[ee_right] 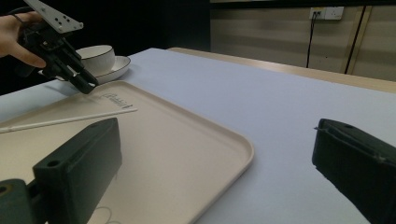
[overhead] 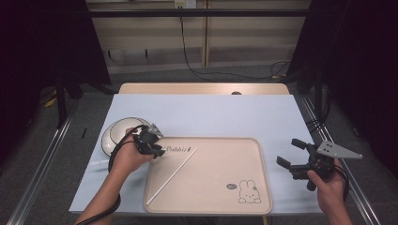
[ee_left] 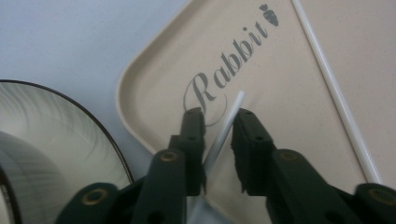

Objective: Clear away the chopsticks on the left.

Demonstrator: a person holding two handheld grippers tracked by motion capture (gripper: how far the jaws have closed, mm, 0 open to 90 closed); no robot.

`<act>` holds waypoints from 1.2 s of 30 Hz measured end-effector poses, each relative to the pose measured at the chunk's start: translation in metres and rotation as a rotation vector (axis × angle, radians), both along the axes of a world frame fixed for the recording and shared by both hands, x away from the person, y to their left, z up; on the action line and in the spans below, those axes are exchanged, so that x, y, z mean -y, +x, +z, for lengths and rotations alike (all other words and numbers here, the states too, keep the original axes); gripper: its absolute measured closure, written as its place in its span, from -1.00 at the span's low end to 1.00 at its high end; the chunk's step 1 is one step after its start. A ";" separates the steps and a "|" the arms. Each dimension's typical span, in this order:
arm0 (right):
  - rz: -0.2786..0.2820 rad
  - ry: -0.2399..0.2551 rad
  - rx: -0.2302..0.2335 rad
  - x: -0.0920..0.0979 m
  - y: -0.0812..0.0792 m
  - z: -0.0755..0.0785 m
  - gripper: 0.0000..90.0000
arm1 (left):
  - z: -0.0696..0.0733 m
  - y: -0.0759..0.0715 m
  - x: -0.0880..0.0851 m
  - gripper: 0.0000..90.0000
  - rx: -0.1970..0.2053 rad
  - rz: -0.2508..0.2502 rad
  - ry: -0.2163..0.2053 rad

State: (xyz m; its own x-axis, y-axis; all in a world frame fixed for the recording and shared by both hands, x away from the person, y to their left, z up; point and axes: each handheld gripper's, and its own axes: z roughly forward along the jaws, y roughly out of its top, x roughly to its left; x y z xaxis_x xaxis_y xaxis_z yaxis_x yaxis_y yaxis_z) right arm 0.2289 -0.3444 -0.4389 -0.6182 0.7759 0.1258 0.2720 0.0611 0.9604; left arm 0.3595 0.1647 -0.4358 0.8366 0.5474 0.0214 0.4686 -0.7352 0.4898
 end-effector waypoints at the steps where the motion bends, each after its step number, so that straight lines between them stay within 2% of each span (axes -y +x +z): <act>1: 0.002 0.001 -0.002 0.000 0.000 0.000 -0.98 | 0.002 0.001 -0.001 0.85 -0.003 0.022 0.005; 2: 0.010 0.000 -0.008 0.001 0.000 0.001 -0.98 | 0.004 0.001 -0.001 0.90 0.003 0.043 -0.005; 3: 0.004 0.003 -0.007 0.001 0.000 0.000 -0.98 | 0.008 0.002 -0.002 0.93 -0.023 0.081 -0.068; 4: 0.000 0.003 -0.002 0.001 0.000 0.000 -0.98 | 0.012 0.002 -0.004 0.94 -0.010 0.117 -0.117; 5: -0.002 0.006 -0.001 0.001 0.000 0.000 -0.98 | 0.019 0.002 -0.004 0.94 0.006 0.150 -0.132; 6: 0.000 0.008 -0.003 0.001 0.000 0.000 -0.98 | 0.027 0.003 -0.006 0.94 0.022 0.157 -0.172; 7: -0.005 0.011 -0.002 0.002 0.000 0.000 -0.98 | 0.033 0.003 -0.008 0.94 0.021 0.172 -0.220; 8: -0.005 0.012 0.000 0.002 0.000 0.000 -0.98 | 0.044 0.003 -0.010 0.94 0.019 0.222 -0.307; 9: -0.005 0.012 0.000 0.002 0.000 0.000 -0.98 | 0.044 0.003 -0.010 0.94 0.019 0.222 -0.307; 10: -0.008 0.011 0.000 0.002 0.000 0.000 -0.98 | 0.062 0.002 -0.016 0.94 0.047 0.224 -0.382; 11: -0.008 0.008 0.002 0.002 0.000 0.000 -0.98 | 0.069 0.001 -0.017 0.94 0.059 0.240 -0.446; 13: -0.007 0.014 -0.001 0.002 0.000 0.000 -0.98 | 0.082 -0.001 -0.021 0.94 0.069 0.255 -0.540; 14: -0.007 0.014 -0.001 0.002 0.000 0.000 -0.98 | 0.082 -0.001 -0.021 0.94 0.069 0.255 -0.540; 15: -0.006 0.017 0.001 0.002 0.000 0.000 -0.98 | 0.092 -0.003 -0.026 0.94 0.095 0.279 -0.603; 20: -0.004 0.025 -0.002 0.001 -0.001 0.001 -0.98 | 0.108 -0.005 -0.034 0.94 0.115 0.314 -0.658; 21: -0.006 0.022 0.001 0.002 0.000 0.001 -0.98 | 0.110 -0.005 -0.035 0.94 0.114 0.319 -0.681; 26: -0.004 0.022 0.001 0.001 0.000 0.000 -0.98 | 0.117 -0.006 -0.036 0.94 0.125 0.337 -0.709; 27: -0.008 0.026 0.001 0.001 0.000 0.000 -0.98 | 0.116 -0.006 -0.036 0.94 0.123 0.342 -0.719; 36: -0.001 0.025 0.005 0.001 0.000 0.001 -0.98 | 0.101 -0.004 -0.030 0.94 0.103 0.386 -0.707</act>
